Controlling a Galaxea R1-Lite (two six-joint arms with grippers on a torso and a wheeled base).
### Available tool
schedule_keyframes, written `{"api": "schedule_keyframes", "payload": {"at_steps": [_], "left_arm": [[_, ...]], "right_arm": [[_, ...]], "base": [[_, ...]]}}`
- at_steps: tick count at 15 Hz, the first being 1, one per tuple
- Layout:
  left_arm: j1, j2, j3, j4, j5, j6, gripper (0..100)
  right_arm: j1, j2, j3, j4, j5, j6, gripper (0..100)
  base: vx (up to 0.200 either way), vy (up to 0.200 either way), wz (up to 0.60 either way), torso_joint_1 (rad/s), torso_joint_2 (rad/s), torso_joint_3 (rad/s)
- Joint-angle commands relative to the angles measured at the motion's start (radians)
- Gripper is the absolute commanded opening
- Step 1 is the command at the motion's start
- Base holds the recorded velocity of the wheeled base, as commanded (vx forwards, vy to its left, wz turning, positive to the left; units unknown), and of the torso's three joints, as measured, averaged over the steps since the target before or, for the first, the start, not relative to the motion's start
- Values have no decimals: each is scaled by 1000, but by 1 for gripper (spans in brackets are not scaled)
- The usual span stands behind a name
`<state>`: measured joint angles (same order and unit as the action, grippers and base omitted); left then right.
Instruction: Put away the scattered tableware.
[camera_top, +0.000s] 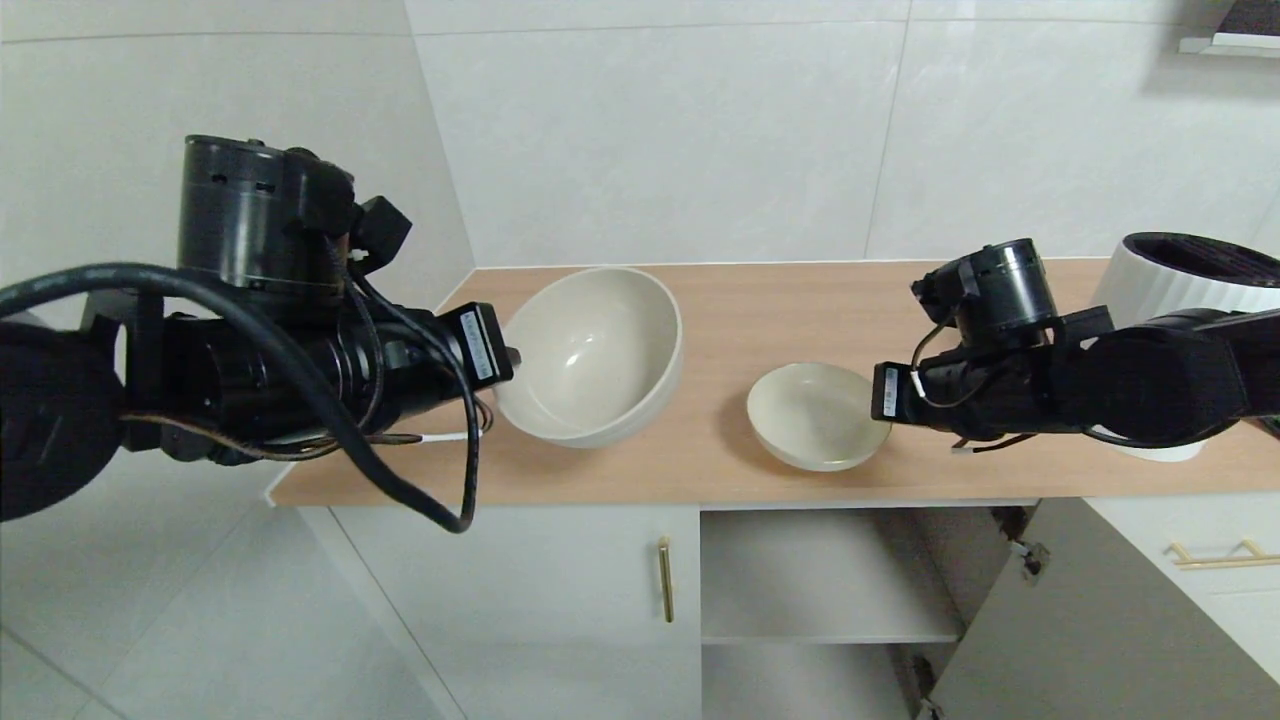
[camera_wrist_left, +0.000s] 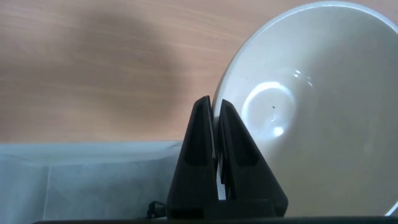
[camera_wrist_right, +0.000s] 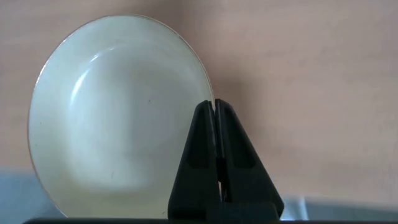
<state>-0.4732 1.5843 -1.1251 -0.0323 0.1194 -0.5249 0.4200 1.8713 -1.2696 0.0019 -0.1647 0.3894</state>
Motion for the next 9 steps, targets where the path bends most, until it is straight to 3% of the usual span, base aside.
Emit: {"api": "schedule_keyframes", "payload": {"at_steps": [1, 3, 9], "left_arm": [[-21, -67, 110, -47, -1, 22, 0], [-21, -110, 177, -61, -1, 45, 0], [-33, -148, 346, -64, 0, 39, 0]], "right_arm": [[2, -119, 26, 79, 68, 8, 0], [17, -178, 68, 153, 99, 9, 0], [60, -304, 285, 151, 105, 9, 0]], "base": [[0, 0, 0, 0, 0, 0], [0, 0, 0, 0, 0, 0], [0, 0, 0, 0, 0, 0]]}}
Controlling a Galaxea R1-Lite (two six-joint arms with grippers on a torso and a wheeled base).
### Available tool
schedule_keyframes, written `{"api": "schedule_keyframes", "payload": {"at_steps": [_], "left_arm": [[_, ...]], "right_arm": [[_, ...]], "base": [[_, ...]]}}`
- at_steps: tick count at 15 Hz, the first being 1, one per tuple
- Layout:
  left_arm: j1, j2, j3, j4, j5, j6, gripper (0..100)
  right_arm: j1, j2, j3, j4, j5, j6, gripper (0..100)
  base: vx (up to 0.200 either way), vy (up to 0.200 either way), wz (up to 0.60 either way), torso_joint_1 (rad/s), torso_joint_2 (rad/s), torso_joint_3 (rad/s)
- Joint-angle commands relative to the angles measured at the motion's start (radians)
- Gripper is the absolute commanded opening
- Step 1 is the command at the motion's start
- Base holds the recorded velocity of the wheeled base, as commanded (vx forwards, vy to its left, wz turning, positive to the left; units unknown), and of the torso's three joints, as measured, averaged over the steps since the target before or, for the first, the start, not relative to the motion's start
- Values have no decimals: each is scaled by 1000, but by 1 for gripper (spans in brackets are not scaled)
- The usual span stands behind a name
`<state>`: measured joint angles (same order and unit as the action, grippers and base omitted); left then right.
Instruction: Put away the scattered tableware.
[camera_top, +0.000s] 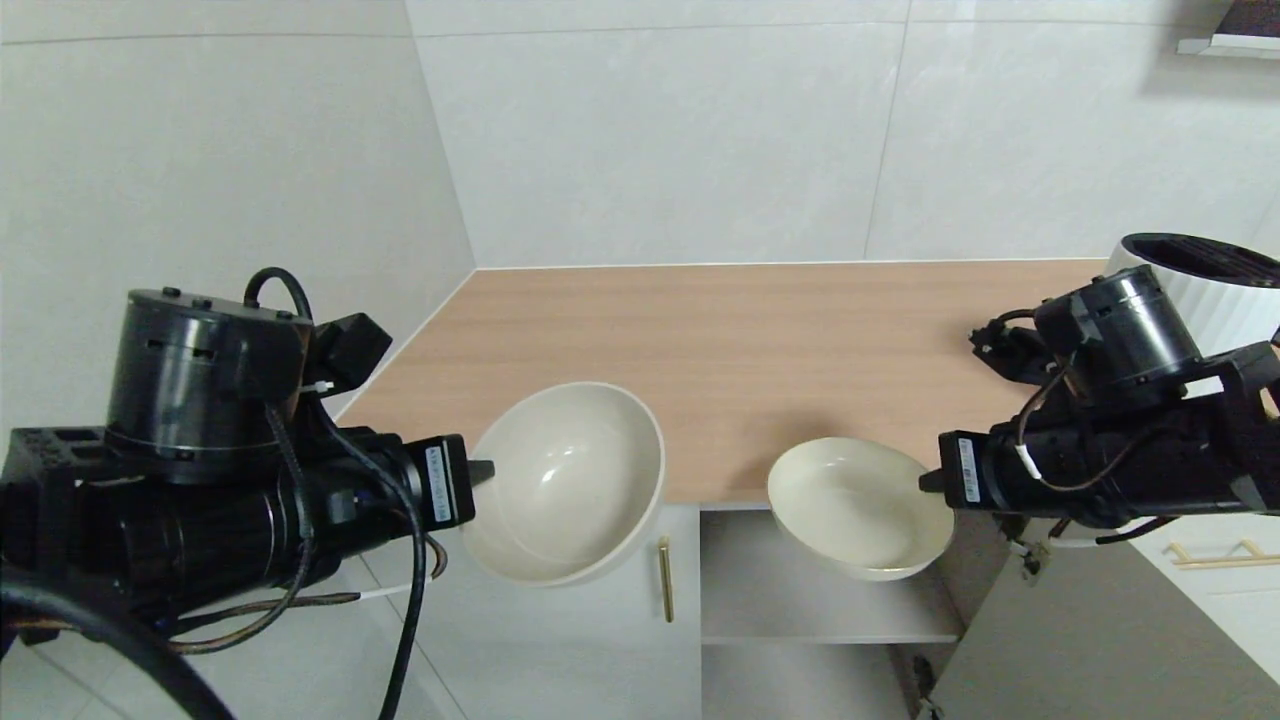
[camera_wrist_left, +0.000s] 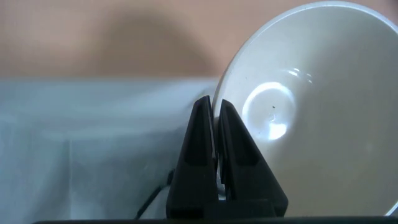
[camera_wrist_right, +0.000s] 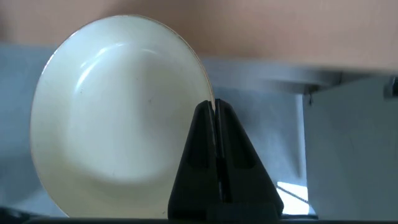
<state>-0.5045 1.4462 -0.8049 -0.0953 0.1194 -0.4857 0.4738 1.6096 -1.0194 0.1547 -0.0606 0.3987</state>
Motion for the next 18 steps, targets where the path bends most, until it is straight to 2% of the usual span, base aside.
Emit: {"api": "schedule_keyframes", "payload": {"at_steps": [1, 3, 7, 15, 18], "left_arm": [[-2, -9, 26, -1, 2, -2, 0], [-2, -6, 26, -1, 0, -2, 0], [-2, 3, 26, -1, -1, 4, 0], [-2, 17, 26, -1, -1, 6, 0], [-2, 23, 26, -1, -1, 6, 0]], "right_arm": [[6, -42, 45, -1, 1, 2, 0], [5, -40, 51, -1, 1, 3, 0], [3, -7, 62, -12, -2, 0, 0], [-3, 46, 90, -119, -10, 0, 0], [-4, 47, 107, -152, -21, -1, 0]], "base": [[-200, 0, 0, -2, -7, 2], [-200, 0, 0, 5, 2, 2], [0, 0, 0, 0, 0, 0], [0, 0, 0, 0, 0, 0], [0, 0, 0, -144, 343, 196]]}}
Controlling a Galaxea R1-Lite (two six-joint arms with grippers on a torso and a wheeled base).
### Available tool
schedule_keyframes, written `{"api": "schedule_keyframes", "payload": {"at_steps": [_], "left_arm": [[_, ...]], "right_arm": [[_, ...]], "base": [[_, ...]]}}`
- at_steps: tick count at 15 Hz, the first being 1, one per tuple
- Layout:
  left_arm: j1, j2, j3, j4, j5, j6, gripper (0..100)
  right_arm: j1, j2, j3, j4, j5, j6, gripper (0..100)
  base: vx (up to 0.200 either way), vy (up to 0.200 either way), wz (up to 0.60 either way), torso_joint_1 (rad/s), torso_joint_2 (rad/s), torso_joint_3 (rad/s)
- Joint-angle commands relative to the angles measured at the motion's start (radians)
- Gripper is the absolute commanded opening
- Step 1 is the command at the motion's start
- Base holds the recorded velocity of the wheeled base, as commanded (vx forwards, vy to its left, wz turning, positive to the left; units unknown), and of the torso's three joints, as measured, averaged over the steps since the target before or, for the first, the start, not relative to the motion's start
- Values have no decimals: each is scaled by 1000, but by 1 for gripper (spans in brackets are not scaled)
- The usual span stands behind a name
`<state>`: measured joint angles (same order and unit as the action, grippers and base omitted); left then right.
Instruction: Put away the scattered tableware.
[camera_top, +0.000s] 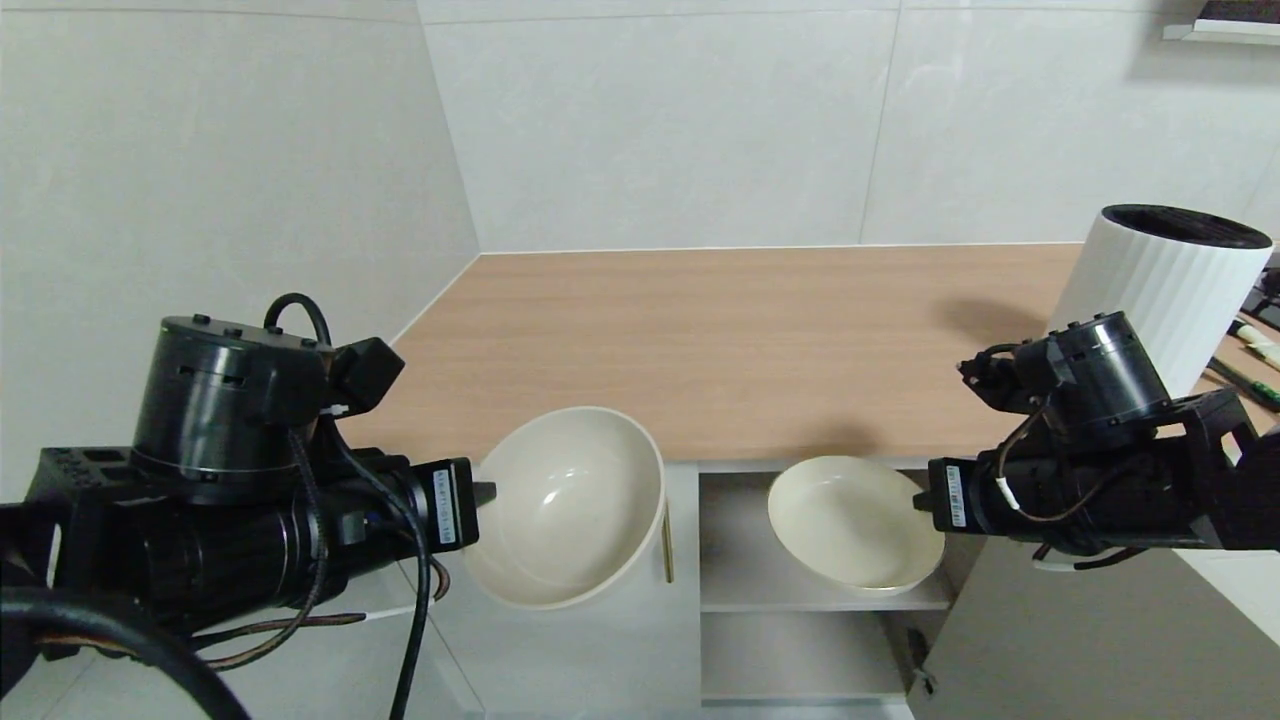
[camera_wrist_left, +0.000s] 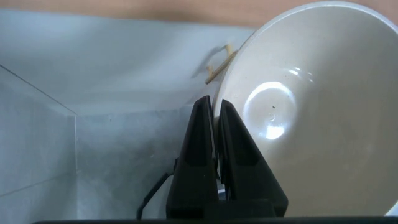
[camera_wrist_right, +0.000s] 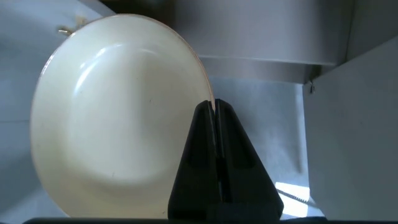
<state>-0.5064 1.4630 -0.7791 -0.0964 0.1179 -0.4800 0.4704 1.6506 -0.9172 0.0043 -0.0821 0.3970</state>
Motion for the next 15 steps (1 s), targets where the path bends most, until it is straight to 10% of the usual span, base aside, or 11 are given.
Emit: {"api": "schedule_keyframes", "payload": {"at_steps": [1, 15], "left_arm": [[0, 7, 0, 0, 0, 0, 0], [0, 17, -2, 0, 2, 0, 0]], "right_arm": [[1, 8, 6, -3, -2, 0, 0], [1, 31, 8, -3, -19, -1, 0]], "base": [[0, 0, 0, -173, 452, 227], [0, 0, 0, -174, 476, 302]]}}
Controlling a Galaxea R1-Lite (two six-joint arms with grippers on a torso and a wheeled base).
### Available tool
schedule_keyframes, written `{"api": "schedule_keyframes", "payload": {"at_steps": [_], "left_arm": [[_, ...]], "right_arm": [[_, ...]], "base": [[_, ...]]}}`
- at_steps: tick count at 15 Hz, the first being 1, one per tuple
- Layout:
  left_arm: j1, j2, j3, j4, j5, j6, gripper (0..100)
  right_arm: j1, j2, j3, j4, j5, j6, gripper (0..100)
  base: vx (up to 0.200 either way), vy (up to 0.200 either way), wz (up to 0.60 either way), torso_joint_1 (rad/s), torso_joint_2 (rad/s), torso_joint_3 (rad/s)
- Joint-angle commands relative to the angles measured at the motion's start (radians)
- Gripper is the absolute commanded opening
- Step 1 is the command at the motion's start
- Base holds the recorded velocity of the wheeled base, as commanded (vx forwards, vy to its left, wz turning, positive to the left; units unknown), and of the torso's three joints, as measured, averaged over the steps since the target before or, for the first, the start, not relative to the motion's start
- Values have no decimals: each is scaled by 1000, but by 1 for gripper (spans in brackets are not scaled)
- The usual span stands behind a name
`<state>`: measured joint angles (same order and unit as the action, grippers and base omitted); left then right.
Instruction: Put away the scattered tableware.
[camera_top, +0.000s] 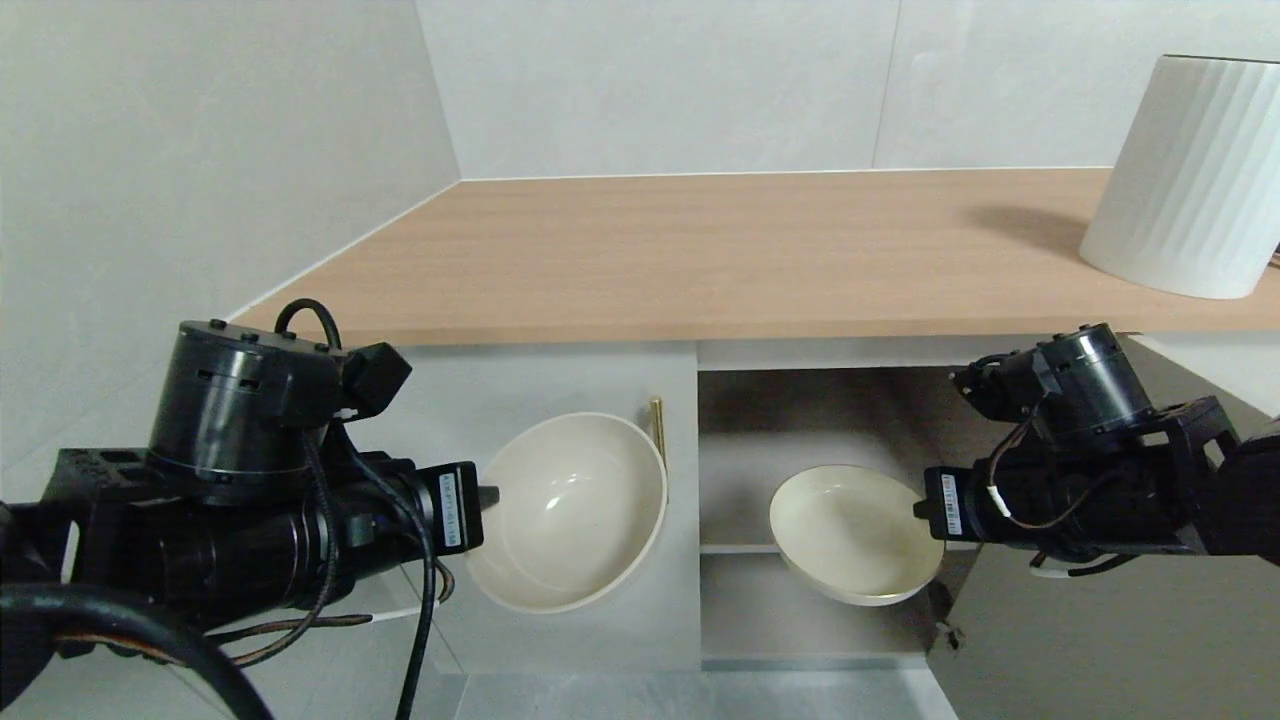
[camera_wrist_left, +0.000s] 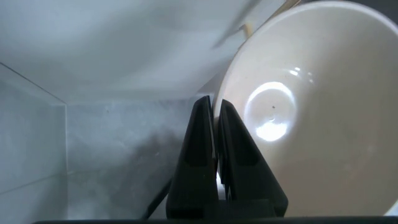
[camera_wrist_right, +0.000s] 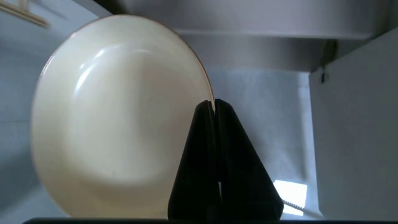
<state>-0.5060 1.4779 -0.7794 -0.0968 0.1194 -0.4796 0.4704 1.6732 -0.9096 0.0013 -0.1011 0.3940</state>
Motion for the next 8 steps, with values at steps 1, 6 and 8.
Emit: {"api": "schedule_keyframes", "payload": {"at_steps": [1, 6, 8], "left_arm": [[0, 2, 0, 0, 0, -1, 0], [1, 10, 0, 0, 0, -1, 0], [0, 10, -1, 0, 0, -1, 0]], "right_arm": [[1, 8, 0, 0, 0, 0, 0], [1, 8, 0, 0, 0, 0, 0], [1, 10, 9, -18, 0, -1, 0]], "base": [[0, 0, 0, -110, 447, 334], [0, 0, 0, -49, 266, 210], [0, 0, 0, -6, 25, 23]]}}
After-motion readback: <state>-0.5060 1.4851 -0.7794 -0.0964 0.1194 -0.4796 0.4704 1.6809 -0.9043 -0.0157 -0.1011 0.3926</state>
